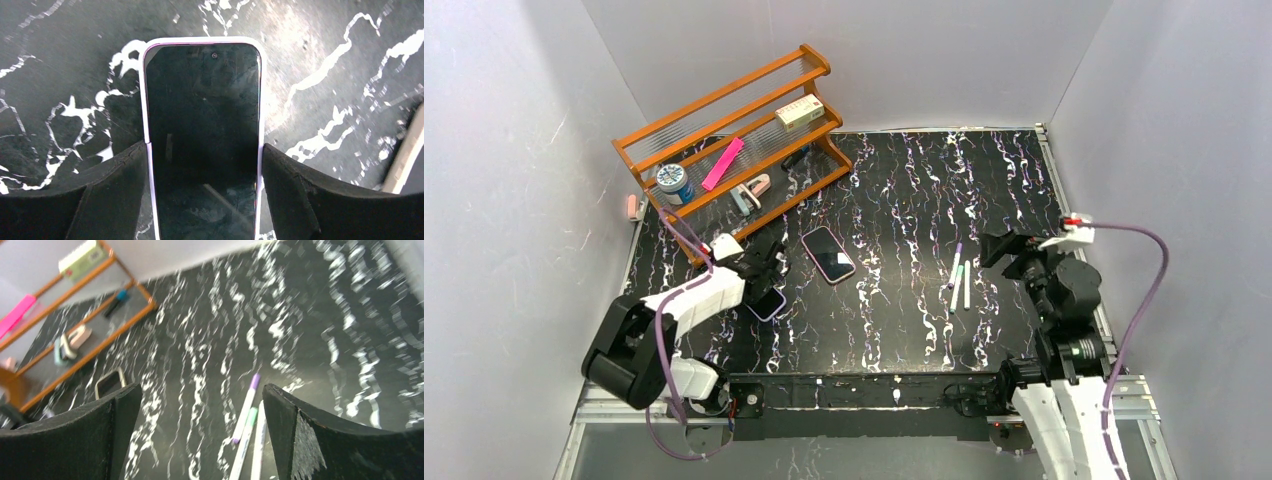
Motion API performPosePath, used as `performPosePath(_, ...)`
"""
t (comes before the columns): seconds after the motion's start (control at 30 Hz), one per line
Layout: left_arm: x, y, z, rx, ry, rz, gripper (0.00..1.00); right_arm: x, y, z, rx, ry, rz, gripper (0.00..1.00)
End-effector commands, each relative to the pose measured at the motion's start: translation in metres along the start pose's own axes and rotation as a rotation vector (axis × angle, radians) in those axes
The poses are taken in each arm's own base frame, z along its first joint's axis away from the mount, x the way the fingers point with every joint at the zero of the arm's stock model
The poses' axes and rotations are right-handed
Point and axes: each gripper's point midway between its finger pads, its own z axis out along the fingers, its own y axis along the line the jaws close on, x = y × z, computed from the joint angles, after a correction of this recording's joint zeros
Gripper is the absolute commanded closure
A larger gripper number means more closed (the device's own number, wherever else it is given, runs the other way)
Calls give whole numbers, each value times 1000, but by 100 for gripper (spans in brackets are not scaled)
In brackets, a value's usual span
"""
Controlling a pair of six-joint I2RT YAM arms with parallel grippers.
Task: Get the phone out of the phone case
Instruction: Pick up the phone at the center of the board.
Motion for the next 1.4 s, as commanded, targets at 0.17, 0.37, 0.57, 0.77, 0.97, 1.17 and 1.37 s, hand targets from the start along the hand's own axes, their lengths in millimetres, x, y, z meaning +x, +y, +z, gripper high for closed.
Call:
performPosePath(0.17, 23, -42, -28, 339, 146, -56, 65, 89, 64, 20, -378, 450, 203, 4)
performPosePath(0.37, 23, -72, -55, 563, 183, -101, 78, 123, 105, 29, -485, 551, 184, 4)
performPosePath(0.57, 19, -84, -70, 662, 194, -124, 88, 169, 169, 26, -590, 632, 185, 4)
performPosePath(0.77, 21, -88, -80, 732, 211, -160, 91, 200, 223, 26, -669, 677, 159, 4)
performPosePath(0.97, 22, -90, -83, 778, 216, -193, 93, 227, 256, 24, -705, 719, 145, 5)
performPosePath(1.17, 25, -92, -84, 800, 228, -211, 93, 246, 291, 17, -761, 755, 140, 7)
performPosePath(1.37, 25, -94, -86, 818, 231, -211, 93, 263, 304, 23, -754, 781, 115, 13)
